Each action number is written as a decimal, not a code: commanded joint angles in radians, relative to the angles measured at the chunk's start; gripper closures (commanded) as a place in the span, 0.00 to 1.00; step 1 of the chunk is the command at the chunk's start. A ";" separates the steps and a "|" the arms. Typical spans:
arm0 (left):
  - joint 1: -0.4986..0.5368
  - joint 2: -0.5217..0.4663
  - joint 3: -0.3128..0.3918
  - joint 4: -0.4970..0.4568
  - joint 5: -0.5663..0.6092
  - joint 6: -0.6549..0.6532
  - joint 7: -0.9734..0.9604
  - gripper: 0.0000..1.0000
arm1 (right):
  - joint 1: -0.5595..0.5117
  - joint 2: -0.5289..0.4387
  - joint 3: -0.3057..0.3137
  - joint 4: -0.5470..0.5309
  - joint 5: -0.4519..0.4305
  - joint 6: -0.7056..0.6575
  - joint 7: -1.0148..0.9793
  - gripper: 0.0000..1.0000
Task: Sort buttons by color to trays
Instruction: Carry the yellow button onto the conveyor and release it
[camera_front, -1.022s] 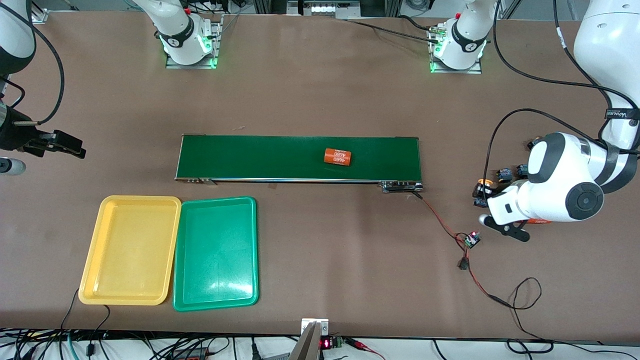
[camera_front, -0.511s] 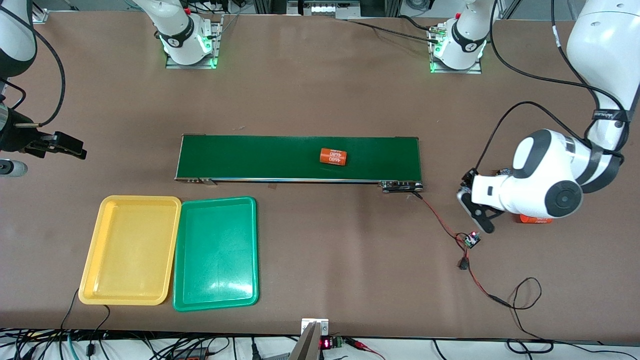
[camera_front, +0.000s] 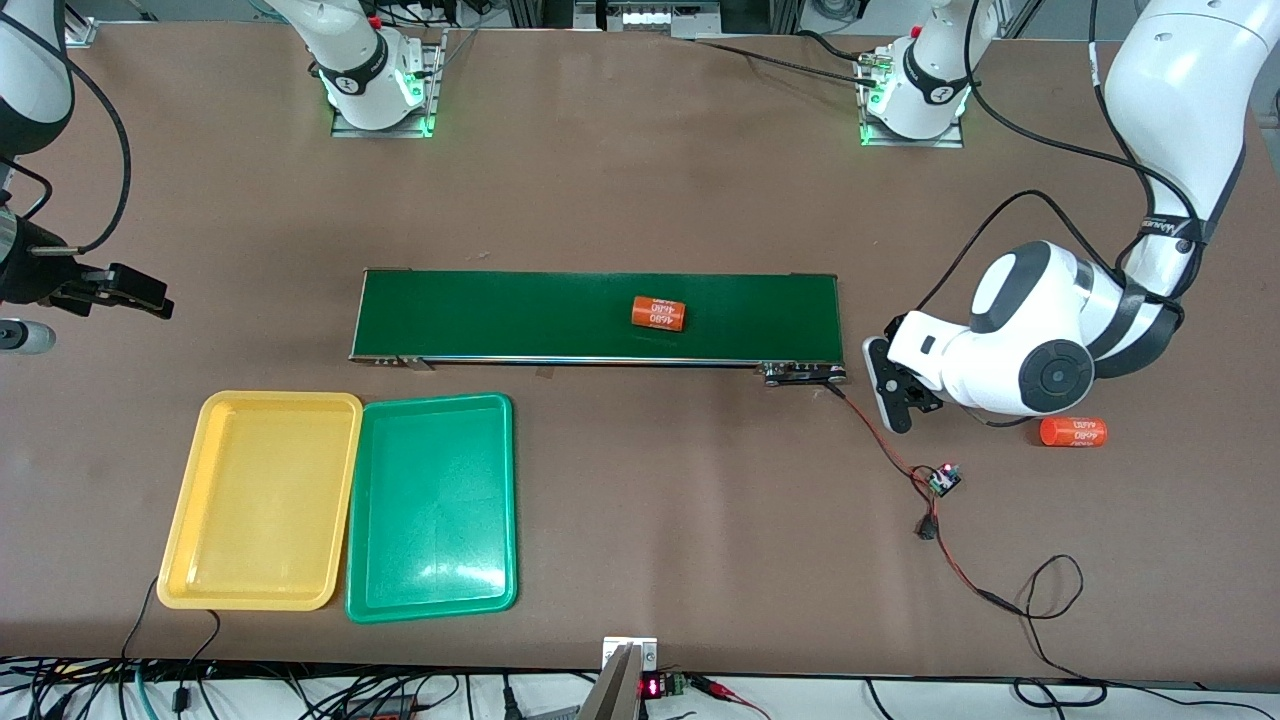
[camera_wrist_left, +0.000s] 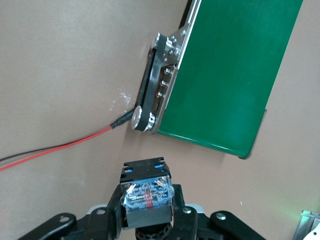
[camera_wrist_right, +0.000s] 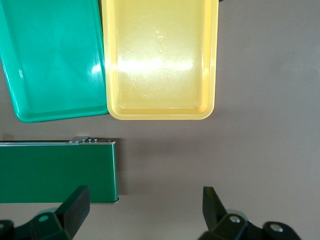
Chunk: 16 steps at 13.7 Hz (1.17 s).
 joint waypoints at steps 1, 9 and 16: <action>0.089 -0.021 -0.078 -0.077 -0.021 0.017 -0.120 1.00 | -0.003 0.003 0.000 0.010 -0.002 -0.003 -0.015 0.00; 0.103 -0.061 -0.226 -0.187 -0.012 0.070 -0.592 1.00 | -0.003 0.008 0.000 0.010 0.000 -0.004 -0.014 0.00; 0.042 -0.124 -0.225 -0.342 -0.006 0.248 -1.007 1.00 | -0.003 0.008 0.000 0.010 0.001 -0.007 -0.012 0.00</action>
